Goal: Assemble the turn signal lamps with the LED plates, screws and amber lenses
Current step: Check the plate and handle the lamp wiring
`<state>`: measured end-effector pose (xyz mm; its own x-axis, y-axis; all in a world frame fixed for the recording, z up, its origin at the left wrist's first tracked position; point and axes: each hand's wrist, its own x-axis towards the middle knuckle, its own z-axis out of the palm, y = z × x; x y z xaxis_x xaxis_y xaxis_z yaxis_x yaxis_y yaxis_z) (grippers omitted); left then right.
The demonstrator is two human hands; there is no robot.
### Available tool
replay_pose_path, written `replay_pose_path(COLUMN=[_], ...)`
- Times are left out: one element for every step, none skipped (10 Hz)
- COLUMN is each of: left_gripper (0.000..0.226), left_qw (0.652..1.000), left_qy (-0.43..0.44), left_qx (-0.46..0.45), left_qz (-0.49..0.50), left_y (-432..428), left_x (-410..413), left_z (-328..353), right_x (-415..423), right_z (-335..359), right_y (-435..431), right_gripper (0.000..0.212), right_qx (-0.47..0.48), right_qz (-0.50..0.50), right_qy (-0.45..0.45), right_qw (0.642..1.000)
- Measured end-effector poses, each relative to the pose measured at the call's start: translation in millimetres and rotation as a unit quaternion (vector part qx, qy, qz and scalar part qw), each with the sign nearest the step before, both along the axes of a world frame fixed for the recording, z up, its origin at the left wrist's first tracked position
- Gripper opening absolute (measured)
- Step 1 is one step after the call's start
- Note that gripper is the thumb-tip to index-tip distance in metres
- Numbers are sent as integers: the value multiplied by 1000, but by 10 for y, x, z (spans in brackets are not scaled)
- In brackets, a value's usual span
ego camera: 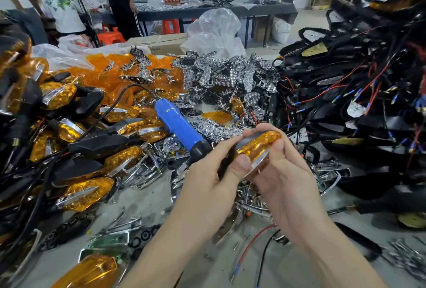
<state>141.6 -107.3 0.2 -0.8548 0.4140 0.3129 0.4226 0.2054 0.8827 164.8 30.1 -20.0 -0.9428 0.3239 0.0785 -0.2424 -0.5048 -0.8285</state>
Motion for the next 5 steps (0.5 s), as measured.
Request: replay_pose_path(left_gripper=[37, 36, 41, 54, 57], left_qw=[996, 999, 992, 969, 955], left_qy=[-81, -34, 64, 147, 185], left_qx=[41, -9, -111, -188, -213], left_qz=[-5, -38, -4, 59, 92], left_y=[-41, -55, -2, 41, 31], left_x=[-18, 46, 100, 81, 82], left_z=[-4, 1, -26, -59, -25], right_x=[-18, -56, -51, -61, -88], right_z=[3, 4, 14, -15, -48], right_y=[74, 166, 181, 160, 144], right_gripper=[21, 24, 46, 46, 41], right_qx=[-43, -130, -150, -163, -167], right_qz=[-3, 24, 57, 60, 62], right_qy=[-25, -33, -35, -55, -66], right_qw=[999, 991, 986, 983, 982])
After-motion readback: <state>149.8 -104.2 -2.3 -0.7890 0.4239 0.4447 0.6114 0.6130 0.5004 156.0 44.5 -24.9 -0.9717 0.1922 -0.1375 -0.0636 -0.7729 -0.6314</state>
